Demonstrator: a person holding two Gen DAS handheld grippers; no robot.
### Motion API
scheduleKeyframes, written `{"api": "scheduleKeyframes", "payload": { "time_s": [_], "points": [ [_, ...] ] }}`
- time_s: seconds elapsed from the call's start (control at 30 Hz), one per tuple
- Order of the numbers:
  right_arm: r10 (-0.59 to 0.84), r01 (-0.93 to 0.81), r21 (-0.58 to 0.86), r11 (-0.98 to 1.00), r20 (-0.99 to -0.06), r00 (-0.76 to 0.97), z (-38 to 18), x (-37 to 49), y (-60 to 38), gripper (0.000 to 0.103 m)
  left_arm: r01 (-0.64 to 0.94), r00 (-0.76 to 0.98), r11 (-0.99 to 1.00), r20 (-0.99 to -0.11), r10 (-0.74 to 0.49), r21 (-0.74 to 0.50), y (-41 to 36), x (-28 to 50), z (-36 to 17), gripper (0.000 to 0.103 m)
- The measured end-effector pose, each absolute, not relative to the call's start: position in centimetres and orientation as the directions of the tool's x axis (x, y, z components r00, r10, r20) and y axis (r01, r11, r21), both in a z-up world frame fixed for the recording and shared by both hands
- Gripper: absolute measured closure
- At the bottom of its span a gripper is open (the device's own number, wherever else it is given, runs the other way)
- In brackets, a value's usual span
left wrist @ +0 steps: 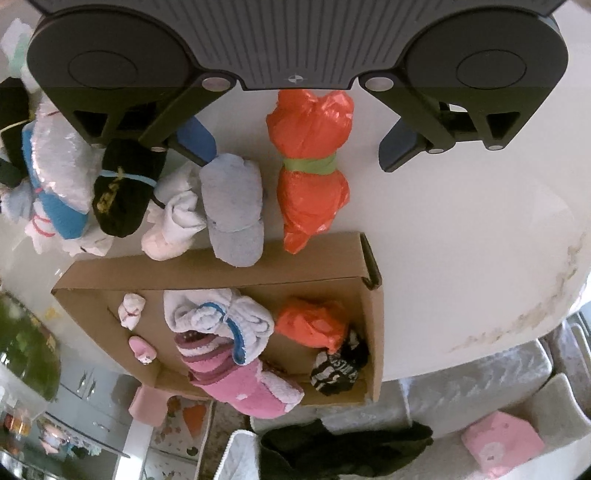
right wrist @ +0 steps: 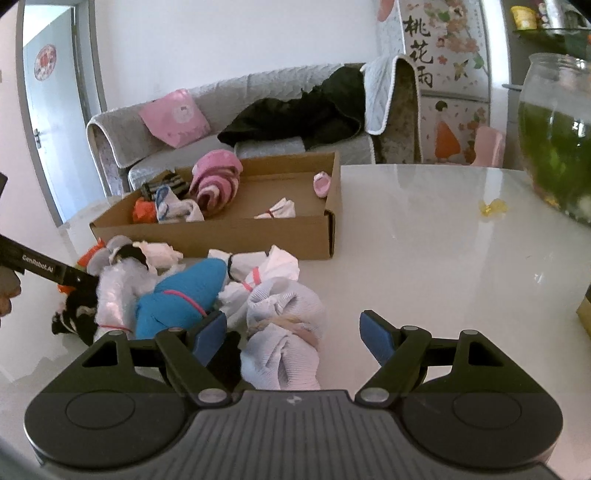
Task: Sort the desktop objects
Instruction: 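Move both open tools back over the remaining socks, then close left tool on orange bagged sock while right tool closes on white-pink knit sock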
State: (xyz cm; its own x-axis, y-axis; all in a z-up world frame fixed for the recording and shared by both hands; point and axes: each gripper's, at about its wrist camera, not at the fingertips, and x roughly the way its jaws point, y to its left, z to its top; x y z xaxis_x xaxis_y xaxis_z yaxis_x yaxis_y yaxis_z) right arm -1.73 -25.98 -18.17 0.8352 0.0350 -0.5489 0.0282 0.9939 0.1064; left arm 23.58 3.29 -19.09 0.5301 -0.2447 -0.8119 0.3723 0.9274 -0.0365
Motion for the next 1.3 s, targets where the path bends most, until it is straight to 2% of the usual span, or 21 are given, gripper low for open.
{"api": "scheduleKeyframes", "payload": {
  "time_s": [0.13, 0.5, 0.6, 0.67, 1.0, 1.07, 1.13, 1.17, 1.23, 1.3],
  "points": [
    [0.039, 0.033, 0.122, 0.992, -0.546, 0.837, -18.4, -1.9, -26.0, 0.027, 0.377, 0.552, 0.926, -0.807, -0.21, 0.017, 3.3, 23.3, -19.3, 0.006],
    [0.042, 0.036, 0.13, 0.991, -0.55, 0.834, -18.1, -1.9, -25.7, 0.027, 0.277, 0.58, 0.961, -0.8, -0.157, 0.013, 7.1, 23.9, -19.2, 0.007],
    [0.049, 0.03, 0.132, 0.991, -0.556, 0.83, -18.2, -1.6, -25.5, 0.032, 0.276, 0.585, 0.961, -0.796, -0.156, 0.015, 7.4, 23.9, -19.1, 0.009],
    [0.055, 0.028, 0.139, 0.99, -0.563, 0.825, -18.3, -1.5, -25.5, 0.04, 0.291, 0.586, 0.957, -0.793, -0.167, 0.014, 7.1, 24.0, -19.0, 0.013],
    [0.056, 0.04, 0.153, 0.987, -0.577, 0.815, -18.5, -1.4, -25.5, 0.042, 0.244, 0.602, 0.97, -0.784, -0.152, -0.001, 7.2, 25.5, -19.2, 0.012],
    [0.059, 0.036, 0.151, 0.988, -0.582, 0.811, -18.6, -1.4, -25.4, 0.054, 0.245, 0.61, 0.97, -0.778, -0.151, 0.004, 7.1, 25.6, -19.1, 0.02],
    [0.046, 0.044, 0.14, 0.989, -0.584, 0.81, -18.5, -1.5, -25.4, 0.059, 0.253, 0.622, 0.968, -0.767, -0.158, 0.005, 7.0, 25.3, -18.9, 0.043],
    [0.047, 0.046, 0.143, 0.989, -0.583, 0.811, -18.6, -1.6, -25.5, 0.059, 0.254, 0.626, 0.967, -0.763, -0.159, 0.006, 7.0, 25.1, -18.7, 0.049],
    [0.049, 0.048, 0.149, 0.988, -0.583, 0.811, -18.6, -1.8, -25.6, 0.06, 0.261, 0.624, 0.965, -0.764, -0.163, 0.007, 6.8, 24.8, -18.6, 0.059],
    [0.049, 0.049, 0.15, 0.987, -0.586, 0.809, -18.5, -1.8, -25.6, 0.06, 0.26, 0.629, 0.965, -0.762, -0.156, 0.017, 6.7, 24.2, -18.5, 0.061]
  ]
}}
